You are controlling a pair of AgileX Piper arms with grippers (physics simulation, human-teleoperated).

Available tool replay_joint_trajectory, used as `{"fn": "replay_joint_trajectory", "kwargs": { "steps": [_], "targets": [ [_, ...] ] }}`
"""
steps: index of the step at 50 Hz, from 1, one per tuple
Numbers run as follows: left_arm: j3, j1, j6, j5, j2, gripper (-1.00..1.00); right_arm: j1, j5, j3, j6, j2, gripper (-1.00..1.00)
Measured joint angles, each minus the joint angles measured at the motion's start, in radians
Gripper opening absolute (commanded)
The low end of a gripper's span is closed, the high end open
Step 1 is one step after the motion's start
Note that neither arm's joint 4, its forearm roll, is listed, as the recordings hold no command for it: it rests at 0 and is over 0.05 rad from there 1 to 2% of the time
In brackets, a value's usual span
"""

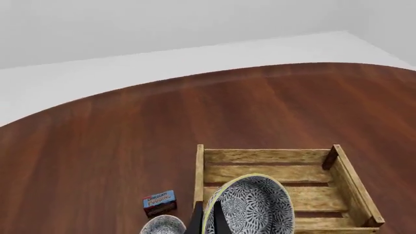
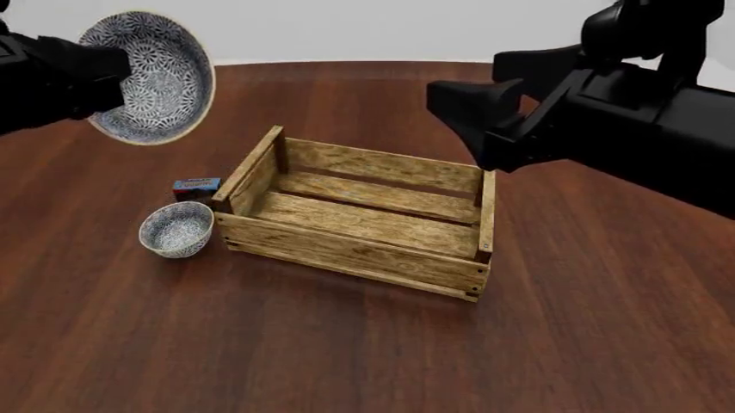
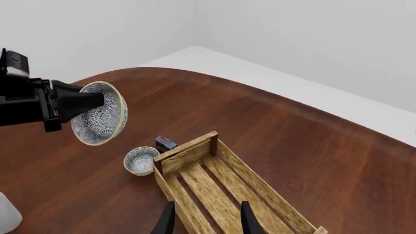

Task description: Stack the right bowl on the left bowl and place them in the tray.

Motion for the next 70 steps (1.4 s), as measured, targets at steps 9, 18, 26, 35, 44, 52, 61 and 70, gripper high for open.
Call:
{"fn": "replay_joint_trajectory", "kwargs": {
  "steps": [9,18,26,35,44,52,61,70],
  "targets": [
    [-0.007,0.059,-0.034,0.068,-0.021,-1.00,-0.001,-0.004,0.001,-0.002,0.004,1.00],
    [0.004,0.106,-0.079,0.099,-0.011,-1.00,-0.006,-0.007,0.002,-0.004,0.008,1.00],
    [0.031,0.144,-0.121,0.105,0.028,-1.00,-0.010,-0.010,0.002,-0.007,0.014,1.00],
    [0.072,0.190,-0.173,0.082,0.045,-1.00,-0.012,-0.015,0.003,-0.009,0.022,1.00],
    [0.114,0.232,-0.214,0.040,0.076,-1.00,-0.013,-0.019,0.003,-0.010,0.031,1.00],
    [0.145,0.258,-0.238,0.007,0.101,-1.00,-0.012,-0.022,0.004,-0.012,0.036,1.00],
    [0.169,0.287,-0.253,-0.043,0.150,-1.00,-0.011,-0.024,0.005,-0.012,0.039,1.00],
    [0.182,0.308,-0.268,-0.100,0.224,-1.00,-0.011,-0.024,0.005,-0.011,0.039,1.00]
  ]
}}
